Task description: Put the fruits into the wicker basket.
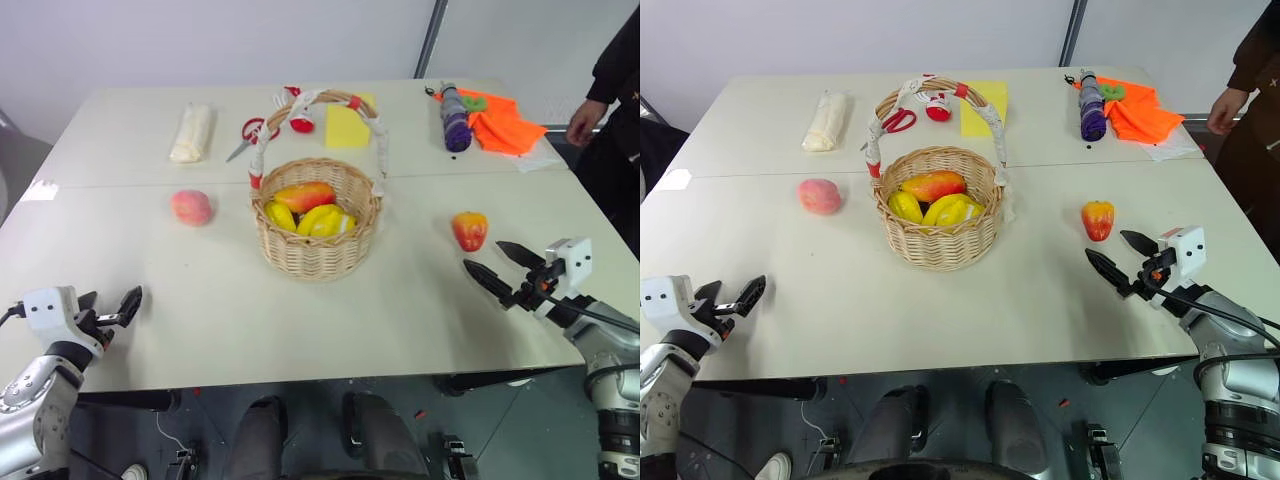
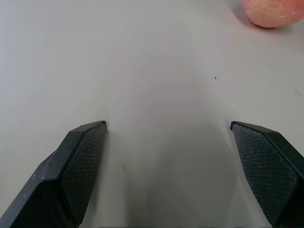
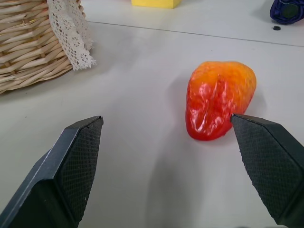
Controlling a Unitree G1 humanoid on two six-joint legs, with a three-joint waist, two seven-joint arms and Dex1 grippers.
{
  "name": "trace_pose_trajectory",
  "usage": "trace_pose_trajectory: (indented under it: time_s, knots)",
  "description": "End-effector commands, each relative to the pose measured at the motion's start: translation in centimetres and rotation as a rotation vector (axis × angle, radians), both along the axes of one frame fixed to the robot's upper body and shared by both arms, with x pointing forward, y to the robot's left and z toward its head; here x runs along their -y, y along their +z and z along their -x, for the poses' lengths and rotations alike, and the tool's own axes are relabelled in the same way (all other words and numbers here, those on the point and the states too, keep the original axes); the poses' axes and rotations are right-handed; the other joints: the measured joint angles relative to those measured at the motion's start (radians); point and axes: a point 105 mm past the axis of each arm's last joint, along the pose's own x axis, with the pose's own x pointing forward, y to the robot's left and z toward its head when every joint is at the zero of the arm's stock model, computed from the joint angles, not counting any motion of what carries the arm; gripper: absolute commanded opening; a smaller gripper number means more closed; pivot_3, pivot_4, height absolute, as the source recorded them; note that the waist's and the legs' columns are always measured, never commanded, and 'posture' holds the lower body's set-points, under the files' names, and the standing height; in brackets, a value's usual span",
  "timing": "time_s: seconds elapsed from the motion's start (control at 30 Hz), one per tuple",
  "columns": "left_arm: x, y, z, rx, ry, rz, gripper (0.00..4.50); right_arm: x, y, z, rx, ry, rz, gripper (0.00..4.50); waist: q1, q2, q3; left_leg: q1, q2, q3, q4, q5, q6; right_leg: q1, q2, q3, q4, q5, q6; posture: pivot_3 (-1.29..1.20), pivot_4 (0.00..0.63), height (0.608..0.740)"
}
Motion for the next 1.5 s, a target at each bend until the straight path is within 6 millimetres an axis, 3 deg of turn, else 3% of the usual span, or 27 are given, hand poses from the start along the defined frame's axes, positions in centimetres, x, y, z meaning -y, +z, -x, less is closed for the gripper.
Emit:
trace_pose_trajectory:
  time_s: [0.03,0.37,0.6,0.7,0.77,0.9,1.03,1.3,1.5]
  knots:
    - [-0.1,1.0,0.2,0.039,0.008,-0.029,4.5,-0.3,1.3,-0.2,0.053,0.009,0.01,4.45,0.0,0.0,0.0,0.0,0.0,0.0,0.0,0.0,0.0,0.0,0.0,0.0,0.0,0.0,0.0,0.0,0.15,0.74]
    - [1.5,2.1,-1.8,0.067,-0.021,-0.001,4.5,-1.2,2.5,-0.2,0.091,0.044,0.018,4.45,0.001,0.0,0.0,0.0,0.0,0.0,0.0,0.0,0.0,0.0,0.0,0.0,0.0,0.001,-0.001,0.0,0.15,0.74]
    - [4.7,7.0,-5.9,0.149,-0.118,-0.025,4.5,-4.4,6.5,0.4,0.157,0.216,0.029,4.45,0.003,0.0,0.0,-0.001,-0.001,-0.001,0.001,0.0,0.0,0.001,0.001,0.0,0.0,0.002,0.001,0.0,0.15,0.74]
    - [6.2,8.7,-7.9,0.123,-0.147,-0.065,4.5,-7.7,9.2,2.4,0.141,0.412,-0.022,4.45,0.0,0.0,0.0,-0.001,-0.001,-0.001,0.001,0.0,0.0,0.001,0.001,0.0,0.0,0.004,0.003,0.0,0.15,0.74]
    - [6.9,9.4,-9.0,0.101,-0.161,-0.095,4.5,-10.0,9.9,4.0,0.108,0.541,-0.013,4.45,0.0,0.0,0.0,-0.001,-0.001,-0.001,0.001,0.0,0.001,0.001,0.002,0.0,0.0,0.004,0.004,0.0,0.15,0.74]
    - [6.8,10.3,-10.8,0.048,-0.123,-0.119,4.5,-13.6,9.8,6.1,0.05,0.704,0.051,4.45,0.0,-0.001,0.0,-0.001,0.0,-0.002,0.001,0.0,0.001,0.001,0.003,-0.001,0.0,0.004,0.004,0.0,0.15,0.74]
    - [7.1,11.3,-12.7,0.027,-0.117,-0.127,4.5,-15.8,9.4,6.4,0.06,0.761,0.089,4.45,0.001,-0.001,0.0,-0.002,-0.001,-0.003,0.001,0.0,0.001,0.001,0.002,-0.002,0.0,0.003,0.006,0.0,0.15,0.74]
    - [8.5,10.7,-15.8,-0.094,-0.197,-0.161,4.5,-17.9,9.7,6.9,0.091,0.824,0.078,4.45,0.003,-0.001,0.0,-0.007,-0.002,-0.003,0.002,0.0,0.001,-0.002,0.001,-0.002,-0.002,0.005,0.006,0.0,0.15,0.74]
    - [9.1,9.4,-16.4,-0.163,-0.239,-0.19,4.5,-18.4,10.3,6.8,0.139,0.812,0.08,4.45,0.001,-0.001,0.0,-0.01,-0.002,-0.005,0.003,0.0,0.001,-0.005,0.001,-0.003,-0.002,0.007,0.008,0.0,0.15,0.74]
